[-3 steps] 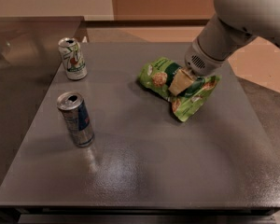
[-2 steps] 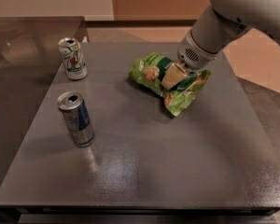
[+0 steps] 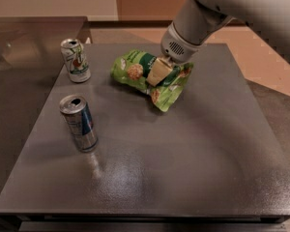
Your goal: Move green rice chip bag near 7up can
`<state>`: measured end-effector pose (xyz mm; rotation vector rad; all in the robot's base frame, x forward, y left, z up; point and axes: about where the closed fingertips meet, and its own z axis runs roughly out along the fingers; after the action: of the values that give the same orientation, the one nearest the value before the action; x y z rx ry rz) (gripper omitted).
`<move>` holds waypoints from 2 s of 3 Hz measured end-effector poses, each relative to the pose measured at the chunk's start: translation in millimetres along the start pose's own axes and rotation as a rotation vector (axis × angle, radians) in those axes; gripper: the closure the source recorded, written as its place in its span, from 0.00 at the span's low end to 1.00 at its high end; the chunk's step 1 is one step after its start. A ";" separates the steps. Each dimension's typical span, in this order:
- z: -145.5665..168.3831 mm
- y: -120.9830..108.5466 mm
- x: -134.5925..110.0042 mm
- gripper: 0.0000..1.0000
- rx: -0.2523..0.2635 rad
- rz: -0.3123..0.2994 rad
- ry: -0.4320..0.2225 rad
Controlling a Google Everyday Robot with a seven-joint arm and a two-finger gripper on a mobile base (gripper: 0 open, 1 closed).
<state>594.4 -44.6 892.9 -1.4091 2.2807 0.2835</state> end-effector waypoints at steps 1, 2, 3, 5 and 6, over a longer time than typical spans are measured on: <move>15.1 6.5 -23.3 1.00 -0.039 -0.096 -0.001; 27.0 12.0 -41.1 1.00 -0.066 -0.170 -0.002; 37.3 15.8 -55.9 0.82 -0.083 -0.229 0.000; 55.6 13.4 -71.6 0.35 -0.120 -0.281 -0.010; 56.9 14.4 -71.5 0.13 -0.121 -0.281 -0.008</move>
Offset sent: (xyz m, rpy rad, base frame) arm 0.0189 0.0735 -0.0057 -0.0263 -0.0297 0.2759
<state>623.8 41.4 875.6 -1.7619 2.0546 0.3413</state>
